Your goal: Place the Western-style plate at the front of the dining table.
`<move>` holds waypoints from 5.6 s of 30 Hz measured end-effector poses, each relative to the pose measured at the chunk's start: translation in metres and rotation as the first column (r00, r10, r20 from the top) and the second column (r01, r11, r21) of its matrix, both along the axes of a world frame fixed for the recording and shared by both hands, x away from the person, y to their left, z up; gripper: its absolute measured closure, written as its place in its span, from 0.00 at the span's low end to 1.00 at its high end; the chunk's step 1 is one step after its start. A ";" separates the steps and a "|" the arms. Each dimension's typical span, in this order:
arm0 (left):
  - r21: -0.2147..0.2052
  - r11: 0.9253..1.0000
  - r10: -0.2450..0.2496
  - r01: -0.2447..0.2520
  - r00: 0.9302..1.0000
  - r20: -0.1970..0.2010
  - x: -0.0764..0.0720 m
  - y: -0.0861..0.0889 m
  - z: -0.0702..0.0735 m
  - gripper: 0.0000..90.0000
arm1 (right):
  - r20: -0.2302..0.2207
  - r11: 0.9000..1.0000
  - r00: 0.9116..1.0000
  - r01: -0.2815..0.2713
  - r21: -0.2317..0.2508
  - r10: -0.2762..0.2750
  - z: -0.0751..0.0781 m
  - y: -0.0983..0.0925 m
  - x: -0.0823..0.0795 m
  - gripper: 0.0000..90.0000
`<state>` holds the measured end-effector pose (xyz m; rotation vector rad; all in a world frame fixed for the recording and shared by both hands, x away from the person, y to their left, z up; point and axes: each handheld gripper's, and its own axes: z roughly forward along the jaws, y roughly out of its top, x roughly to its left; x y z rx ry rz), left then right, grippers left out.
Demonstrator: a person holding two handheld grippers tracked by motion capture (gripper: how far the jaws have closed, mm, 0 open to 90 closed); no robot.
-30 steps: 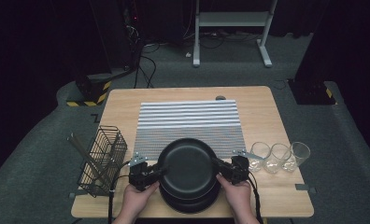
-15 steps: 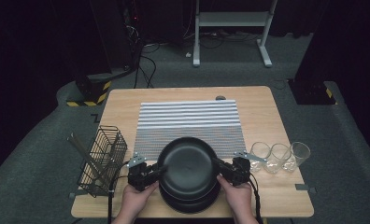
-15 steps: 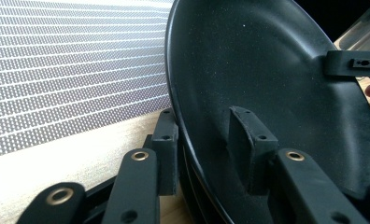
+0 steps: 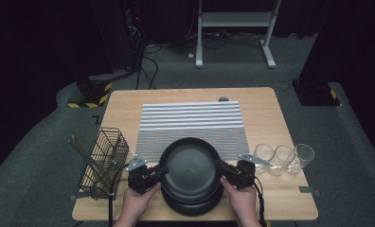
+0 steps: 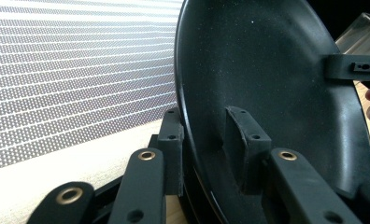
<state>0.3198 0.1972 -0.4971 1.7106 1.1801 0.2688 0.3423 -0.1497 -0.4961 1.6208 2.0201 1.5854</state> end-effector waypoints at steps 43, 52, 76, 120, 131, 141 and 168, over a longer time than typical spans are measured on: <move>-0.063 0.997 -0.040 0.042 0.999 0.037 0.002 -0.006 0.000 0.80 | -0.063 0.988 0.998 -0.006 0.153 0.016 -0.024 -0.015 0.014 0.87; -0.069 0.997 -0.017 0.019 1.000 0.018 0.003 -0.006 0.000 0.80 | -0.017 0.994 1.000 -0.009 0.108 0.011 -0.014 -0.014 0.010 0.89; -0.086 0.996 -0.010 0.019 0.995 0.097 0.002 -0.012 0.016 0.83 | 0.139 0.999 0.990 -0.024 0.046 0.017 0.018 -0.018 0.000 0.88; -0.094 0.995 -0.004 0.022 0.982 0.187 0.047 -0.020 0.032 0.82 | 0.204 0.999 0.978 0.032 -0.015 -0.028 0.045 -0.018 0.030 0.87; -0.124 0.992 0.022 0.000 0.984 0.178 0.056 -0.014 0.031 0.81 | 0.214 0.999 0.977 0.025 -0.043 -0.015 0.054 -0.011 0.041 0.87; -0.117 0.993 0.022 -0.001 0.983 0.181 0.068 -0.016 0.035 0.80 | 0.218 0.998 0.976 0.037 -0.047 -0.026 0.058 -0.011 0.050 0.87; -0.125 0.991 0.073 -0.051 0.982 0.176 0.100 -0.008 0.039 0.79 | 0.197 0.997 0.980 0.026 -0.072 -0.011 0.066 0.002 0.089 0.87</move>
